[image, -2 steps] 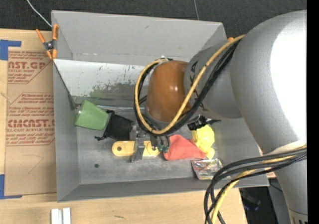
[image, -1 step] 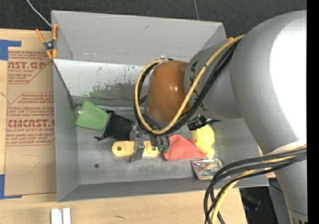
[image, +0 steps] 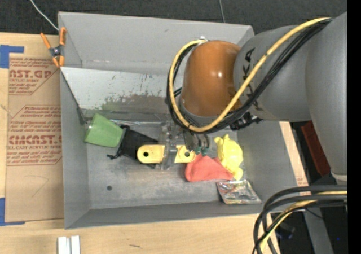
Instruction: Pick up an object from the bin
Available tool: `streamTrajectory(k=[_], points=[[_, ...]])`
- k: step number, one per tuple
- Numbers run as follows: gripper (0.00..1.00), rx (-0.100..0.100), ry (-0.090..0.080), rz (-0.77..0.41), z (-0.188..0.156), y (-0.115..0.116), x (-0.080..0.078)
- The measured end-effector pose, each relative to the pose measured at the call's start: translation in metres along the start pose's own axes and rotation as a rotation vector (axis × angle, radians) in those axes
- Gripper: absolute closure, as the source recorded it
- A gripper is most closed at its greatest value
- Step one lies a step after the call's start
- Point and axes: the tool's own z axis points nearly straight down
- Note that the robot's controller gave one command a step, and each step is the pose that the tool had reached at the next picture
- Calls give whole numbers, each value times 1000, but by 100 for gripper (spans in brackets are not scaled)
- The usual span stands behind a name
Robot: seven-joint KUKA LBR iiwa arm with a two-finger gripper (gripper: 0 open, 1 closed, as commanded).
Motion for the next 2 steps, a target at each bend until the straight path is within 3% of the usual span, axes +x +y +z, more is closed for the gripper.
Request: streamTrajectory(k=[1,2], points=[[100,-1,-10,-49,56,9,-15],[100,0,2,-6,-115,13,3]])
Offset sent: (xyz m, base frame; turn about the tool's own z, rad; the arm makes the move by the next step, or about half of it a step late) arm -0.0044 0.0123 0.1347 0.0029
